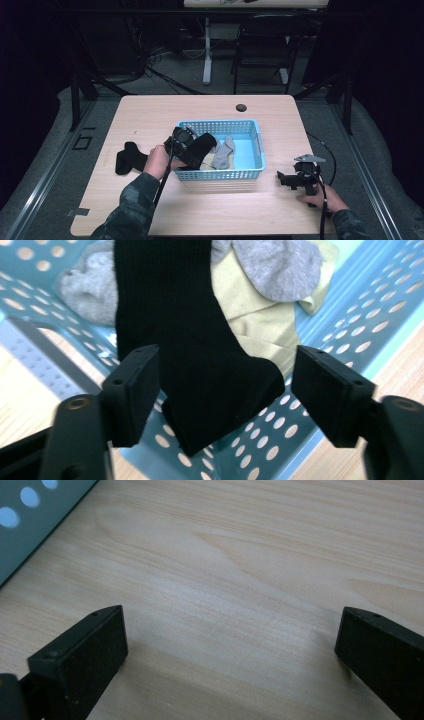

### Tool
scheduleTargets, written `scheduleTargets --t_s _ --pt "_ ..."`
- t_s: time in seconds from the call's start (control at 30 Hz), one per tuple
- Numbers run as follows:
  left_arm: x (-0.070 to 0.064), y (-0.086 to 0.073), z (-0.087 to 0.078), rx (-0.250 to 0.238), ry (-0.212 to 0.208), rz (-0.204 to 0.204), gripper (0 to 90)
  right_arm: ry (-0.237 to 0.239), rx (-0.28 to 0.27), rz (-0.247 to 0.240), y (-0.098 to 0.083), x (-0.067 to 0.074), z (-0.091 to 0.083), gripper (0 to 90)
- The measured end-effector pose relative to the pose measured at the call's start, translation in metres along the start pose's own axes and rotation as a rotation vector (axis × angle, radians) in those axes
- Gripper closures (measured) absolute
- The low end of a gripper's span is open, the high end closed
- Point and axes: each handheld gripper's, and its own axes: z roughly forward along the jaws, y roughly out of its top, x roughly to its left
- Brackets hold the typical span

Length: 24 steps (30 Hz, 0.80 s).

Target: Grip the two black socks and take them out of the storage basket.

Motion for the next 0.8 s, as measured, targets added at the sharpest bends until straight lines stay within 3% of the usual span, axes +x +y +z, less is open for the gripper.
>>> scheduleTargets --t_s 0.3,0.47,0.63,0.8 --pt "0.007 -0.001 0.016 0.107 -0.015 -0.008 43.9 0.000 0.000 0.000 0.000 0.000 0.000 0.0" --pt "0.007 -0.003 0.019 0.133 0.002 -0.010 59.5 0.000 0.000 0.000 0.000 0.000 0.000 0.0" --pt "0.007 -0.004 0.017 0.117 0.009 -0.001 84.9 0.000 0.000 0.000 0.000 0.000 0.000 0.0" --pt "0.009 -0.004 0.008 0.060 0.025 0.000 86.4 0.000 0.000 0.000 0.000 0.000 0.000 0.0"
